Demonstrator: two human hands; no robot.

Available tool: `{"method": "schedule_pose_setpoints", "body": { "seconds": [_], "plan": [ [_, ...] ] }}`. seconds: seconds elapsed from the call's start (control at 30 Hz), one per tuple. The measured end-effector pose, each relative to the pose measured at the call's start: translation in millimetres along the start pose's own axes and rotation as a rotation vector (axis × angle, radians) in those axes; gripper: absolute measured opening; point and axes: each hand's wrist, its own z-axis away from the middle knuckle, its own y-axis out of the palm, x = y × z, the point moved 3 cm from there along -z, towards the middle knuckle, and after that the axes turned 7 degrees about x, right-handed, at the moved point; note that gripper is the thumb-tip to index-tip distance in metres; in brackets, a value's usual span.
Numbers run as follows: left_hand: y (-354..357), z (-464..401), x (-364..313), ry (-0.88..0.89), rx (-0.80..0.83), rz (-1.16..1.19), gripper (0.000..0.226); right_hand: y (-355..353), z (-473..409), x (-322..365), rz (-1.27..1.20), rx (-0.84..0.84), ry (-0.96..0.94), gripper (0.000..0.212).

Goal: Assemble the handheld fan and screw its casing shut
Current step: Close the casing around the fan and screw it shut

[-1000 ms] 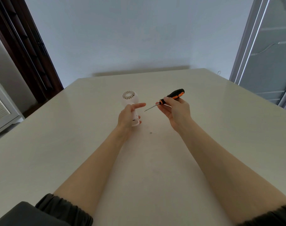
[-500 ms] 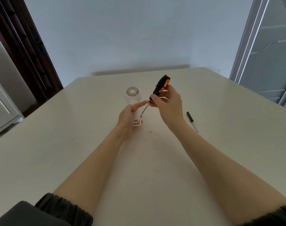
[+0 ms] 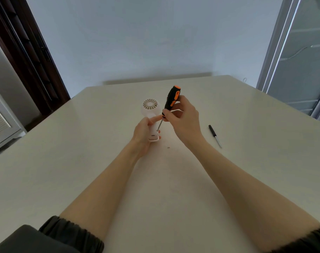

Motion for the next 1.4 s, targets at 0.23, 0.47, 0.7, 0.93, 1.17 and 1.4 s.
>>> {"method": "schedule_pose_setpoints", "body": {
  "seconds": [0.23,0.47,0.7,0.93,1.17,1.4],
  "plan": [
    [-2.2,-5.7,2.3,0.012,0.013,-0.063,0.03,4.2,0.1,3.8,0.11,0.086,-0.094,0.02],
    [-3.4,-6.1,4.5,0.046,0.027,-0.058,0.041,4.5,1.8,7.7,0.175,0.146,-0.153,0.015],
    [-8.8,-7.8,7.8,0.003,-0.05,-0.023,0.037,1.4,-2.6,3.8,0.246,0.149,-0.164,0.016],
    [-17.0,-13.2,10.5,0.035,-0.143,-0.024,0.052,-3.6,-9.7,2.7,0.335,0.061,-0.173,0.018],
    [-22.7,-10.0,3.9,0.139,-0.246,-0.102,0.071,-8.1,-7.0,7.2,0.325,0.047,-0.123,0.034],
    [-25.7,-12.0,4.5,0.166,-0.285,-0.149,0.059,-8.1,-11.1,10.6,0.423,0.072,-0.04,0.019]
  ]
}}
